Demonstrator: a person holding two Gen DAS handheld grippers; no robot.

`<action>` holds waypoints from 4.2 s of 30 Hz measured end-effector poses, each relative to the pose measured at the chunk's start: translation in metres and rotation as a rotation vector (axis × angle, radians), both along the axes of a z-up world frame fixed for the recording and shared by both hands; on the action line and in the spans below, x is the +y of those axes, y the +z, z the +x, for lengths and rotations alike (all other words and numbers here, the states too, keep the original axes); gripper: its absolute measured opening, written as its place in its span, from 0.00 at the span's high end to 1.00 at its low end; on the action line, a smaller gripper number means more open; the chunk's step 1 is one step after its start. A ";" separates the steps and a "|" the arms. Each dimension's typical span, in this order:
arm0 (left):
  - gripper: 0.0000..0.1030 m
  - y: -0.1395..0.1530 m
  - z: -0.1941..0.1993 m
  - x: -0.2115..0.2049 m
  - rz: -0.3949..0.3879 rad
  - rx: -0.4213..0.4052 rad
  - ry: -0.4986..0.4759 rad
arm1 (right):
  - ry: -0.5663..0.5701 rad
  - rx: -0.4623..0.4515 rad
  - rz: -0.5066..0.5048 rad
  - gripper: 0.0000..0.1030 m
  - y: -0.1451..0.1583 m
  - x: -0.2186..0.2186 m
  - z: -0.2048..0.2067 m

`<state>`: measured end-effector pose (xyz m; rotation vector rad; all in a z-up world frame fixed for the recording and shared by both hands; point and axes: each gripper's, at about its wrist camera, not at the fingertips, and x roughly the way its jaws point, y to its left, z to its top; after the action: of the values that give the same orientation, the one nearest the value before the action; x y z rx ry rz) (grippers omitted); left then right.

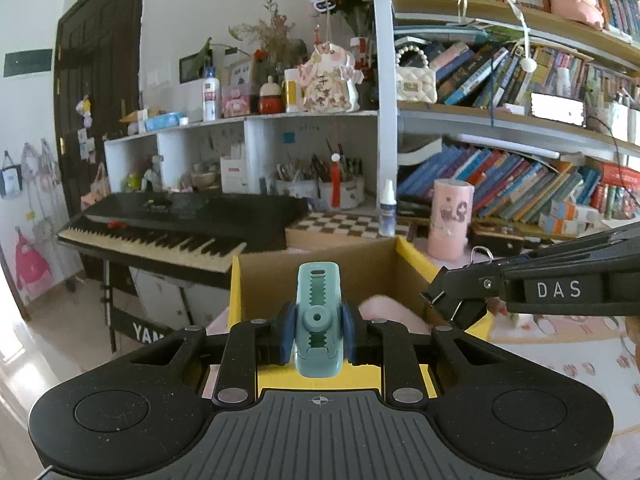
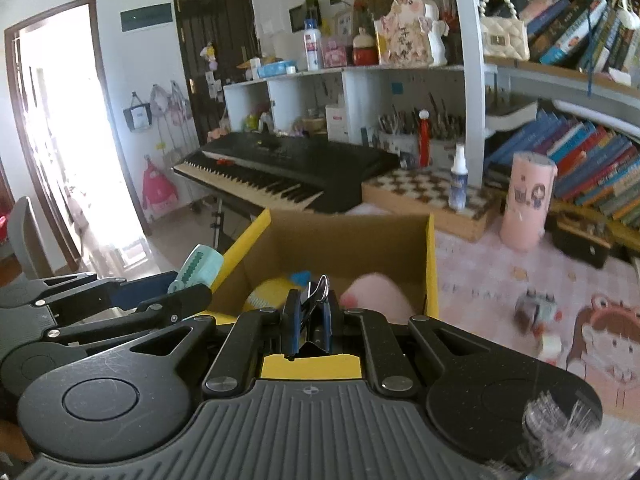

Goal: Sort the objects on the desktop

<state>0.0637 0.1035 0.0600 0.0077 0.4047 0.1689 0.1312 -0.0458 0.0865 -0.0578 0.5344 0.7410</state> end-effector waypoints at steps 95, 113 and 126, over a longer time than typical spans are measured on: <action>0.29 -0.038 0.058 0.013 0.026 0.104 0.227 | 0.403 0.104 -0.223 0.73 -0.061 0.072 0.128; 0.26 -0.027 0.026 0.015 -0.017 0.030 0.165 | 0.142 0.006 -0.129 0.71 -0.026 0.024 0.087; 0.26 -0.028 0.003 0.004 -0.025 0.022 0.065 | -0.037 0.044 -0.109 0.71 -0.027 -0.019 0.054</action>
<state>0.0665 0.1073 0.0319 -0.0287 0.4295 0.2282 0.1856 -0.0648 0.0594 -0.1333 0.6162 0.6782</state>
